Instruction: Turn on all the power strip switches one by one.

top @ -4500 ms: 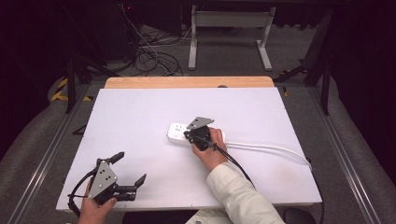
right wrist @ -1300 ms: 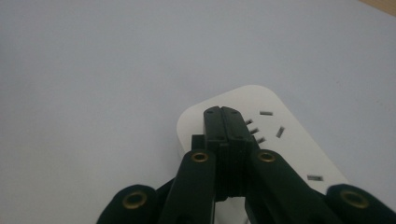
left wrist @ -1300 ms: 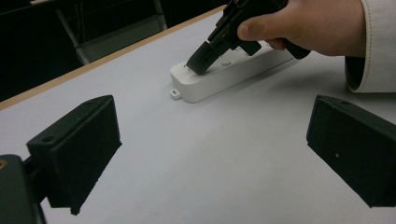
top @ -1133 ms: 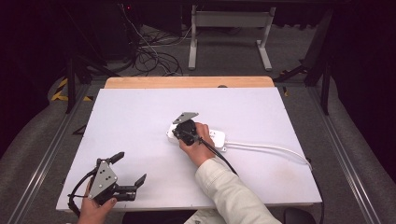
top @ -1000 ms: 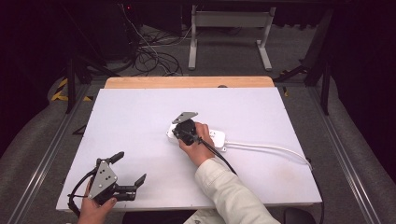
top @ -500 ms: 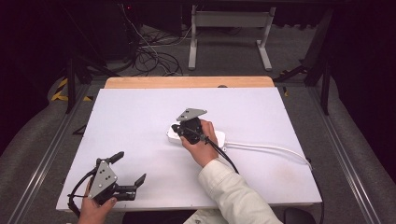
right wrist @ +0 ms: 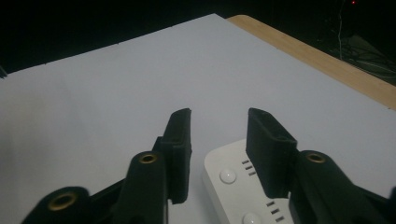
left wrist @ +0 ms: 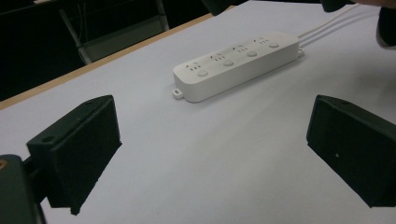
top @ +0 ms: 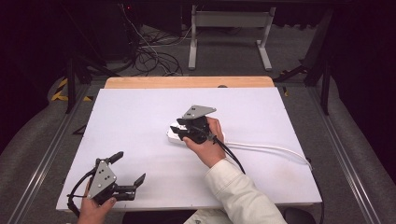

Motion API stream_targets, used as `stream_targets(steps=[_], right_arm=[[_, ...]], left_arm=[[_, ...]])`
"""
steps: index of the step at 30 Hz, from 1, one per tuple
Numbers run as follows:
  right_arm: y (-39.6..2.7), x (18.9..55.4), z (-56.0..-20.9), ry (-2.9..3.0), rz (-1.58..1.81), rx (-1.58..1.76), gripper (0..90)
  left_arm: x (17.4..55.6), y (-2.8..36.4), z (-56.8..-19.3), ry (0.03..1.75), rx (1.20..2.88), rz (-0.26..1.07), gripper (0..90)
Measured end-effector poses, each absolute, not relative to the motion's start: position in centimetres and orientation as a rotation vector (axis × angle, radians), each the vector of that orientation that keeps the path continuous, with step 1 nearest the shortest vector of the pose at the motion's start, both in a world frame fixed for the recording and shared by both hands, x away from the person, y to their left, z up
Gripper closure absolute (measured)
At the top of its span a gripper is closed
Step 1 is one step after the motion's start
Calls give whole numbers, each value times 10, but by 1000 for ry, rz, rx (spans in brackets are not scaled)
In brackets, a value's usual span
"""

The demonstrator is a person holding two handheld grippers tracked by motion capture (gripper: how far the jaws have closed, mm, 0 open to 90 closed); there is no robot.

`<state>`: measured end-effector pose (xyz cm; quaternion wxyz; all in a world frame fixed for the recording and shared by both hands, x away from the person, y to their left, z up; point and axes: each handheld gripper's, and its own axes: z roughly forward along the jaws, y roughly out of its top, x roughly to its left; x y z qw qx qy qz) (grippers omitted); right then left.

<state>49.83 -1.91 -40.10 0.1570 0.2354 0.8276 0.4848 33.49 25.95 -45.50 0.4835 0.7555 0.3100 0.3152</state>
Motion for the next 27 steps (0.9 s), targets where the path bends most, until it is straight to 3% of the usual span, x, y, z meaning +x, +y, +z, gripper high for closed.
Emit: stream_targets(steps=[5, 16, 19, 27], right_arm=[[-35, 494, -392, 2357, 1425, 704, 419], [-88, 478, -379, 2327, 1522, 739, 264], [-100, 470, -385, 2325, 1482, 780, 179], [-132, 450, -393, 2263, 1485, 748, 153]], left_arm=[[335, 259, -455, 751, 1843, 773, 33], [335, 259, -455, 757, 1843, 774, 33], [335, 259, -455, 751, 1849, 779, 33], [335, 259, -455, 753, 1844, 776, 33]])
